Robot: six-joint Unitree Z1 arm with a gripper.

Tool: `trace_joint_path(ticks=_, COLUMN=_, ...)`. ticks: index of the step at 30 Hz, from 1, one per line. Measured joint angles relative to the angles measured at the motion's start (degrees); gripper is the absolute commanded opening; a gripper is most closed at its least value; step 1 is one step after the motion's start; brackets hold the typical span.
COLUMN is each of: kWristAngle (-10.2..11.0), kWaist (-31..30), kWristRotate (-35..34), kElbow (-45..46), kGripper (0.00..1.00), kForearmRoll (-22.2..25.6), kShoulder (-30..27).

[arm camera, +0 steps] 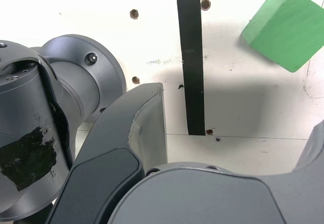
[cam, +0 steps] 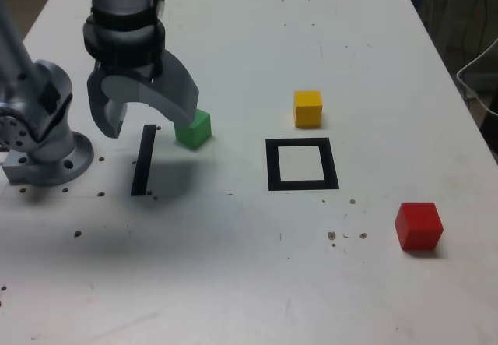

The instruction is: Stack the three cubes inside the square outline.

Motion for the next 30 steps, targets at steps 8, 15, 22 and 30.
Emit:
trace_joint_path(ticks=8, kWristAngle=0.0, kWaist=0.0, kWristRotate=-0.1, kElbow=-0.1, kGripper=0.99, kForearmRoll=0.3, kShoulder=0.0)
trace_joint_path(ticks=15, kWristAngle=1.0, kWaist=0.0, kWristRotate=-0.2, kElbow=-3.7, kGripper=0.99, kForearmRoll=2.4, kShoulder=0.0)
trace_joint_path(ticks=22, kWristAngle=3.0, kWaist=0.0, kWristRotate=-0.8, kElbow=-12.9, kGripper=0.99, kForearmRoll=7.6, kShoulder=3.2)
trace_joint_path(ticks=30, kWristAngle=2.6, kWaist=-0.1, kWristRotate=-0.8, kElbow=-22.4, kGripper=0.99, kForearmRoll=11.1, kShoulder=8.3)
